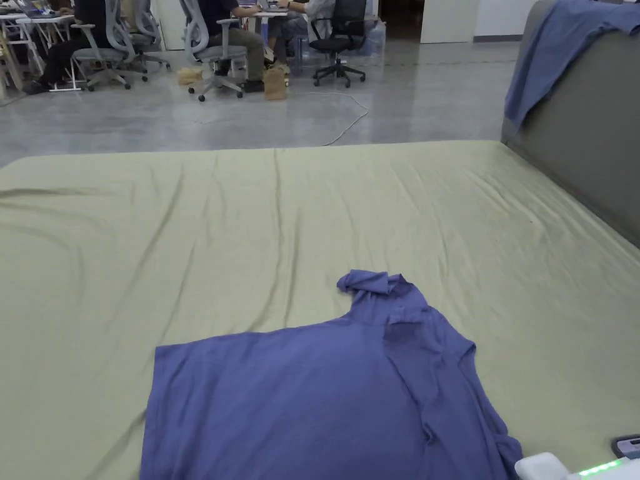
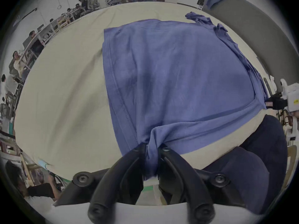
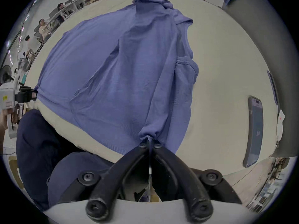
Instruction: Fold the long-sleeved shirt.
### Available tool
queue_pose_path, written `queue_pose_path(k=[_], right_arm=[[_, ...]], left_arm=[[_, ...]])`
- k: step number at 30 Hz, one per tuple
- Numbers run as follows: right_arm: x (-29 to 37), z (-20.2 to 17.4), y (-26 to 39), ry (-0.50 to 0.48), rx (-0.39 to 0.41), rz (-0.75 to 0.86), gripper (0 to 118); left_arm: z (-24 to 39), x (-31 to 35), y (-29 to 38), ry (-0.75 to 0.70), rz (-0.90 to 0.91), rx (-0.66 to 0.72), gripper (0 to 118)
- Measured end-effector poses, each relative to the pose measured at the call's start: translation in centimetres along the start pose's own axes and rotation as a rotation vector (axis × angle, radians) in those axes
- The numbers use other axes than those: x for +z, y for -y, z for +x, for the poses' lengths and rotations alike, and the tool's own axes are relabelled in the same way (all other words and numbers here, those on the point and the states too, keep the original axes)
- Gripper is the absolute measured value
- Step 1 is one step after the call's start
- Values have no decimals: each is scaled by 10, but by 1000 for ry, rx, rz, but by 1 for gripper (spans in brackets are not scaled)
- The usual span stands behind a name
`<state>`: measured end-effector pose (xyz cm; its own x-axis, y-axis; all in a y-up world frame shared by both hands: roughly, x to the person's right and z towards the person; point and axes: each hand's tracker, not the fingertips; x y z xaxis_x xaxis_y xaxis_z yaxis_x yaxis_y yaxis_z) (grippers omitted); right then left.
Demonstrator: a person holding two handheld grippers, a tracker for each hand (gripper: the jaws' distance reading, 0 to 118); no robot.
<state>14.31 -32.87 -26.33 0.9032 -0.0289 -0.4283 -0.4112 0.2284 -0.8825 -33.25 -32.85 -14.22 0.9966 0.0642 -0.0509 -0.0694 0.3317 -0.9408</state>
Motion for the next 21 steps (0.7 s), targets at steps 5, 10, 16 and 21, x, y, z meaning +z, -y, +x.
queue_pose_path(k=[5,10,16,21], right_arm=[[50,6,7,30,-37,108,82],[107,-3,19,-5,-96,257,101],[77,-25,-14,-6,-126,292,0],[62,-21,-156,-52,-35,416,87]], left_arm=[[-4,53,-2,-96,161,119,115],[12,108,15,-50,341,154,102],[26,95,8,55,323,271,0],[31,100,-35,-7,400,222,0]])
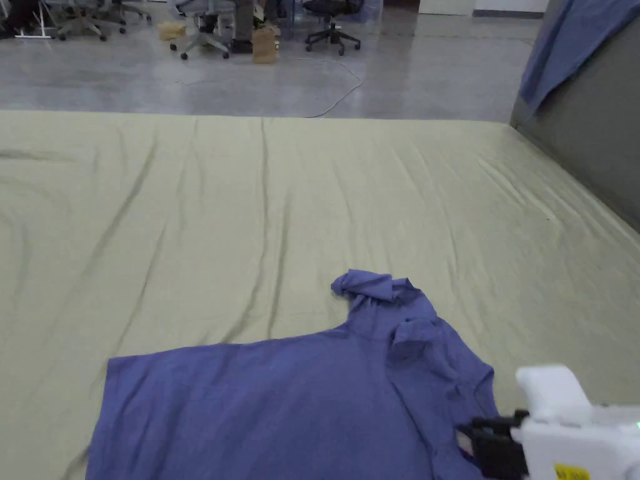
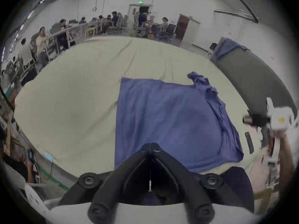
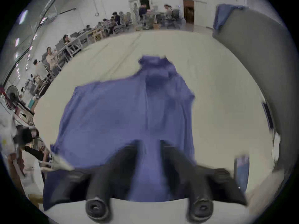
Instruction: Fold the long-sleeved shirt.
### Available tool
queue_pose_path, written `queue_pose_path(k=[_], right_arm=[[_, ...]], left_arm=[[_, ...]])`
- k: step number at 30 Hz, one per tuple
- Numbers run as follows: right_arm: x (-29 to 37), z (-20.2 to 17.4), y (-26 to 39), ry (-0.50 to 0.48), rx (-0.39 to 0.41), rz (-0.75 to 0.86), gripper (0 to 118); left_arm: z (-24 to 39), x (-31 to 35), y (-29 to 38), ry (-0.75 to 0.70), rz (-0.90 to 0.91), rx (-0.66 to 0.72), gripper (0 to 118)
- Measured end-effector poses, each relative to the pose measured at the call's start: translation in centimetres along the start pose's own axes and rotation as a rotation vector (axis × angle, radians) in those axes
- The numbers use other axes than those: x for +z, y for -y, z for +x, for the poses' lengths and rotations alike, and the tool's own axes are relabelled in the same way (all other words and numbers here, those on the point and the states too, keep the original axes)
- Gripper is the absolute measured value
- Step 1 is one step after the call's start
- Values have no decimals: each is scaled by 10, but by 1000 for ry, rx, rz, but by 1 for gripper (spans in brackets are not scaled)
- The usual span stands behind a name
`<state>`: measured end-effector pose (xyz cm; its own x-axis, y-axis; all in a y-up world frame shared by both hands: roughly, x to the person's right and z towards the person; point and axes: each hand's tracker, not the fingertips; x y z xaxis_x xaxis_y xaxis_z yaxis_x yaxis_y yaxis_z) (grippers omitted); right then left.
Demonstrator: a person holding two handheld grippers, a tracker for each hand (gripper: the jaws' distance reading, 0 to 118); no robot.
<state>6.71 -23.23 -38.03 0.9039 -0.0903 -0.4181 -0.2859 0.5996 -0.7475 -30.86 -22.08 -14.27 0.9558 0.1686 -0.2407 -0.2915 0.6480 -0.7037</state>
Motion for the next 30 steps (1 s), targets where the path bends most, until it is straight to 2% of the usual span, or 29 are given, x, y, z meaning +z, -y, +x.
queue_pose_path(k=[1,2,3,6,7,10,13,14,15,16,17,20,22,26,30], right_arm=[[-20,1,-29,-2,21,25,117],[-45,3,-62,39,59,53,118],[-66,-8,-106,55,64,91,118],[-156,-3,-190,108,93,-18,118],[-182,-10,-216,119,77,-69,118],[-253,1,-254,160,-6,-226,118],[-295,-6,-268,197,-39,-273,117],[-302,-5,-268,196,-37,-275,105],[-306,-14,-270,195,-28,-279,76],[-310,-14,-268,216,-5,-282,15],[-313,-13,-266,216,5,-290,9],[-298,-13,-266,197,22,-300,8],[-274,-9,-270,239,33,-237,7],[-189,-7,-275,100,-12,-104,7],[-99,-25,-233,110,164,-53,7]], left_arm=[[1,-1,-6,3,7,-4,0],[2,-2,-12,11,15,-8,0],[2,-5,-17,16,22,-10,0],[8,-18,-30,10,35,-30,0],[8,-22,-32,10,42,-36,0],[9,-40,-37,12,38,-45,0],[7,-55,-37,24,20,-37,0],[6,-59,-36,28,11,-35,0],[4,-63,-34,26,4,-34,0],[2,-67,-33,28,-3,-31,0],[-1,-70,-32,39,-14,-24,0],[-4,-76,-29,55,-30,3,0],[-3,-71,-27,62,-22,9,0],[0,-53,-28,76,11,1,0],[2,-35,-24,68,38,-1,0]])
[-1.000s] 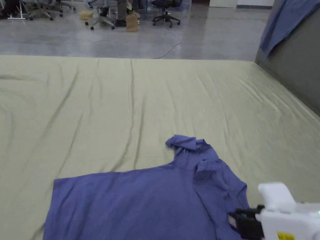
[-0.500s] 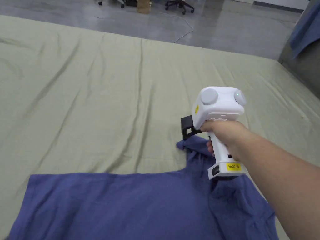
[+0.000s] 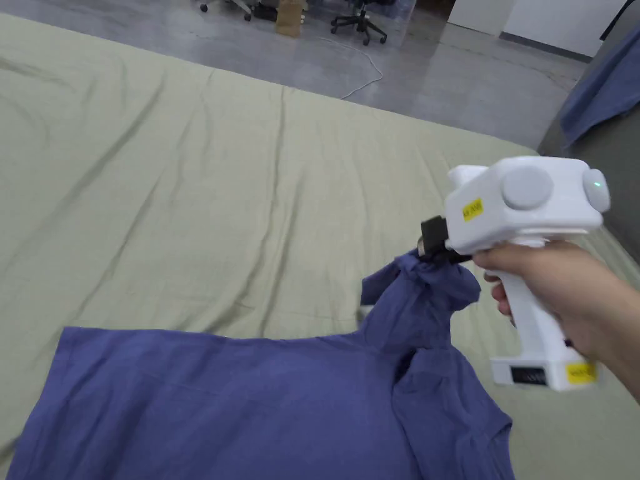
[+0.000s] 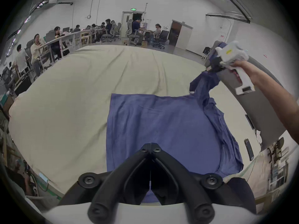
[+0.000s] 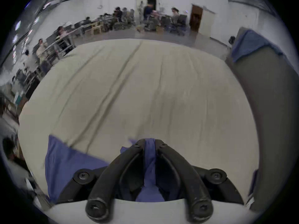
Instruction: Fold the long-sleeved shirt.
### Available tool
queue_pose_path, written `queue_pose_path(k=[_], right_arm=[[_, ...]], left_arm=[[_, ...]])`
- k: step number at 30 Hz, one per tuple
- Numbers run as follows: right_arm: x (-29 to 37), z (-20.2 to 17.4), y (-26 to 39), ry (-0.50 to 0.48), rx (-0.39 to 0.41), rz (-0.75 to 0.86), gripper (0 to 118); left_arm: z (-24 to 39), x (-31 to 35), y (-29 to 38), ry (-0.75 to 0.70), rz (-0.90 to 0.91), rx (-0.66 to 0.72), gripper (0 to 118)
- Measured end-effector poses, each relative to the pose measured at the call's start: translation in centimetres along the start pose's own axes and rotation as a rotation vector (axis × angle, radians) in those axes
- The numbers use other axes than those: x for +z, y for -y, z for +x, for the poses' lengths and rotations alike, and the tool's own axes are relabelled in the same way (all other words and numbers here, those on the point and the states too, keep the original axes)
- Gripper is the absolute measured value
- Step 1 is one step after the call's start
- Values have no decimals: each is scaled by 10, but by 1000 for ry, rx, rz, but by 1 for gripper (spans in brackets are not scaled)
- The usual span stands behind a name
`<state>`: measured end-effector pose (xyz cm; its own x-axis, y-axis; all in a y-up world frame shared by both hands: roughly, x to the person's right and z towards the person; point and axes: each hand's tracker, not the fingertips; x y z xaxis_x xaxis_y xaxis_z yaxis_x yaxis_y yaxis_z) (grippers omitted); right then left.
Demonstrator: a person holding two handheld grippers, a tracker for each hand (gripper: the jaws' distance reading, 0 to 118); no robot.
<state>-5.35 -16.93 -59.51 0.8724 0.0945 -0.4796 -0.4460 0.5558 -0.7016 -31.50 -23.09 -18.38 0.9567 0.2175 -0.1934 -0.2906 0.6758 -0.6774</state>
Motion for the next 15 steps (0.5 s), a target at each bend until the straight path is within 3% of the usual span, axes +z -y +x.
queue_pose_path(k=[3,7,11,12,13,15], right_arm=[[27,-18,55,2,82,-45,7],[-9,-35,139,32,101,-227,7],[-73,-49,213,33,10,-419,7],[-66,-52,214,86,26,-254,7],[-61,-54,210,85,37,-253,7],[-56,-48,202,73,-40,-297,9]], left_arm=[[4,8,6,14,0,12,0],[10,10,15,17,-25,15,0],[10,16,18,10,-40,27,0],[9,19,18,4,-39,29,0],[9,22,18,-2,-39,31,0],[7,28,18,-13,-36,33,0]])
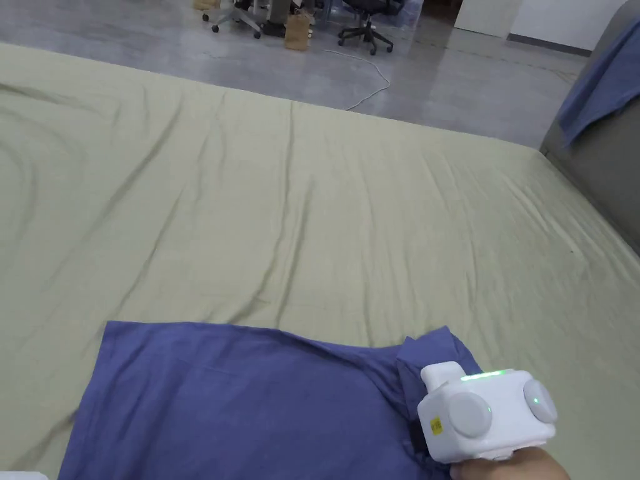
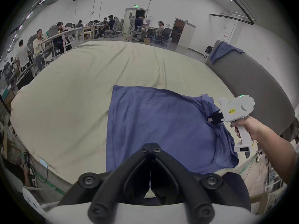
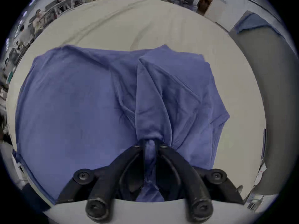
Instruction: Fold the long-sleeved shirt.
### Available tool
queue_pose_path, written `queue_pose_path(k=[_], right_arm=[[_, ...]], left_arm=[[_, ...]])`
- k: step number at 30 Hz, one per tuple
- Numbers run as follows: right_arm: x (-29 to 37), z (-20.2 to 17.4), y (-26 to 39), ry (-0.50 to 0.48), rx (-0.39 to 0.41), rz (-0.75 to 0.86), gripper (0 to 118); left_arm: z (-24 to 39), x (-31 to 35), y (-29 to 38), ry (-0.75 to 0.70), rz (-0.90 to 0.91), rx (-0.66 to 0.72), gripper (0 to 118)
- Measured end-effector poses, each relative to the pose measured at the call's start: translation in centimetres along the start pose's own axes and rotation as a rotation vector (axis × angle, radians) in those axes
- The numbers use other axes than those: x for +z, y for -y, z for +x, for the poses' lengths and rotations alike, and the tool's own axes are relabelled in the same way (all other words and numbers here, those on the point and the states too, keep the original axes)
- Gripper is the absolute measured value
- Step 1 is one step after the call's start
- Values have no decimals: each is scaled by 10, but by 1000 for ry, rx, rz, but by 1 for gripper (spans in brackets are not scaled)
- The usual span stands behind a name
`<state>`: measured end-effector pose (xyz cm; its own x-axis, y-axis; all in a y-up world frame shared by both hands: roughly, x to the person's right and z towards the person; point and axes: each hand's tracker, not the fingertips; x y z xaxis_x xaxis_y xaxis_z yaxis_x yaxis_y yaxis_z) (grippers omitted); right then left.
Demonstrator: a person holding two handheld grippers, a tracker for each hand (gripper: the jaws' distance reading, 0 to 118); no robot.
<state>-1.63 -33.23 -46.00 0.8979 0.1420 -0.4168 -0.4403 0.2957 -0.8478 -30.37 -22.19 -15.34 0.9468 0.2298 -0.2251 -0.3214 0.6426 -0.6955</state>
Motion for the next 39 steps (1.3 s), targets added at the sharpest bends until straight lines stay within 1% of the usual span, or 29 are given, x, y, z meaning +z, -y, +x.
queue_pose_path(k=[3,5,6,7,8,11,12,13,14,15,17,18,19,20,21,22,24,25,26,28,30,32,33,34,35,36,37,38,39], right_arm=[[19,23,-9,-50,-3,-17,25],[55,33,3,-4,-102,44,75],[77,37,13,7,-117,109,94],[97,39,27,-24,-140,189,99],[119,41,44,-62,-172,270,99],[147,40,95,-176,-270,343,99],[148,37,109,-189,-294,349,96],[148,33,122,-177,-296,341,78],[146,26,134,-169,-288,332,35],[145,19,144,-159,-278,320,0],[146,16,155,-165,-295,287,0],[143,13,157,-199,-275,288,0],[143,12,155,-233,-270,272,0],[143,11,154,-236,-275,269,0],[145,10,151,-231,-274,273,0],[142,13,156,-235,-269,276,0],[142,11,151,-234,-261,282,0],[142,11,149,-236,-265,285,0],[145,11,152,-236,-293,289,0],[145,10,151,-254,-312,281,0],[141,15,151,-273,-305,271,0],[137,19,148,-250,-303,254,0],[135,22,144,-239,-302,248,0],[131,26,142,-230,-302,248,0],[129,31,136,-222,-305,250,0],[128,37,127,-210,-308,255,0],[127,43,115,-202,-309,268,0],[125,50,99,-188,-299,285,12],[123,57,79,-173,-300,305,48]], left_arm=[[-1,5,-1,-1,2,15,0],[-1,10,0,2,14,25,0],[0,13,1,5,21,25,0],[0,14,2,8,24,26,0],[0,14,3,9,23,25,0],[0,8,7,8,4,17,0],[0,5,8,5,-5,16,0],[1,2,10,1,-15,16,0],[1,-1,11,-4,-26,19,0],[0,-4,11,-10,-35,25,0],[-1,-8,10,-10,-40,34,0],[-3,-11,7,-8,-40,42,0],[-7,-15,3,-1,-38,58,18],[-11,-22,-7,3,-34,75,44],[-15,-32,-20,8,-27,77,78],[-20,-45,-34,14,-21,79,118],[-33,-89,-70,-17,-23,55,116],[-40,-102,-94,-89,97,30,116],[-45,-126,-111,-127,20,19,116],[-69,-191,-137,-201,-16,25,116],[-86,-244,-155,-271,-58,31,114],[-85,-275,-154,-278,-138,44,92],[-88,-293,-151,-295,-168,24,72],[-88,-302,-145,-325,-197,7,66],[-84,-295,-140,-309,-108,-6,66],[-74,-289,-144,-337,-102,-37,57],[-65,-284,-145,-327,-136,-113,27],[-58,-278,-146,-305,-120,-161,0],[-64,-275,-149,-254,-109,-162,0]])
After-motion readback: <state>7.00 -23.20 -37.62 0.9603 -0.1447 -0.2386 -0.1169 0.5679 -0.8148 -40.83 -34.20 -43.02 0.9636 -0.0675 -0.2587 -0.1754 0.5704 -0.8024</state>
